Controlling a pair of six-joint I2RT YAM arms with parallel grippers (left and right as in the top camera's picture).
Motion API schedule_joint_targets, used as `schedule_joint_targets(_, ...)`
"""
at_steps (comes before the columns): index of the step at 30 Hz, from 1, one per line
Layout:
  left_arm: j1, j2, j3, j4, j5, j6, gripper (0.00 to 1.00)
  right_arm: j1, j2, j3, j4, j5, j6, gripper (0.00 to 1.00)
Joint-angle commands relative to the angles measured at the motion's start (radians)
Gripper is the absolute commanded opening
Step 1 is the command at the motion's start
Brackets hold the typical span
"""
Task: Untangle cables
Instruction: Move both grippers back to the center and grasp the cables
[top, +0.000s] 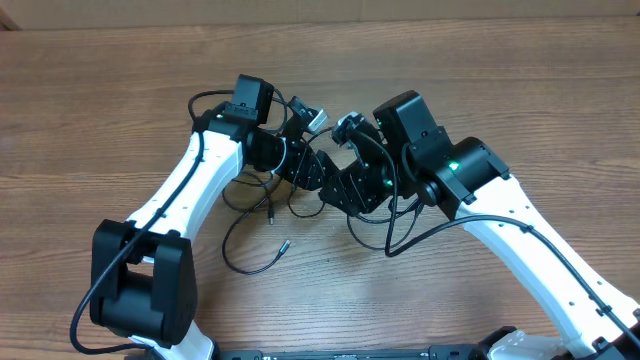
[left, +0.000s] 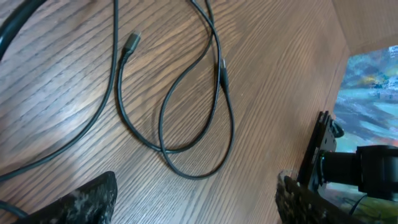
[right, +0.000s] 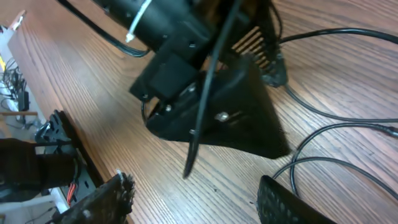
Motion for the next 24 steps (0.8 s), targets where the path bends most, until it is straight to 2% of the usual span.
schedule_joint_targets(1,-0.014,-0.03,0.026,0.011,0.032,-0.031,0.81,0.021,0.002,-0.004,0.008,-0.012,-0.001,0.57)
schedule_joint_targets(4,-0.021,-0.03,0.026,0.011,0.04,-0.03,0.82,0.029,0.002,-0.004,0.007,-0.012,0.0,0.45)
schedule_joint_targets(7,-0.028,-0.03,0.026,0.02,0.1,-0.035,0.82,0.029,0.007,-0.004,0.007,-0.012,0.002,0.41)
schedule_joint_targets(10,-0.028,-0.03,0.026,0.02,0.136,-0.035,0.82,0.029,0.018,-0.004,0.007,-0.017,0.003,0.25)
schedule_joint_targets(14,-0.028,-0.03,0.026,0.019,0.146,-0.037,0.82,0.029,0.022,-0.004,0.013,-0.02,0.002,0.17)
schedule_joint_targets(16,-0.028,-0.03,0.026,0.019,0.163,-0.036,0.82,0.029,0.022,-0.004,0.022,-0.02,0.002,0.04)
schedule_joint_targets(17,-0.028,-0.03,0.026,0.018,0.158,-0.036,0.82,0.029,0.022,-0.004,0.025,-0.019,0.002,0.04)
schedule_joint_targets(21,-0.028,-0.03,0.026,-0.024,0.014,-0.033,0.82,0.028,0.022,-0.004,0.032,0.031,0.036,0.04)
schedule_joint_targets(22,-0.028,-0.03,0.026,-0.043,-0.052,-0.033,0.8,0.027,0.022,-0.004,0.034,0.084,0.076,0.04)
schedule_joint_targets(23,-0.026,-0.03,0.026,-0.069,-0.129,-0.033,0.73,0.027,0.022,-0.004,0.037,0.189,0.151,0.04)
schedule_joint_targets(24,-0.024,-0.03,0.026,-0.094,-0.18,-0.033,0.71,0.027,0.022,-0.004,0.036,0.319,0.243,0.04)
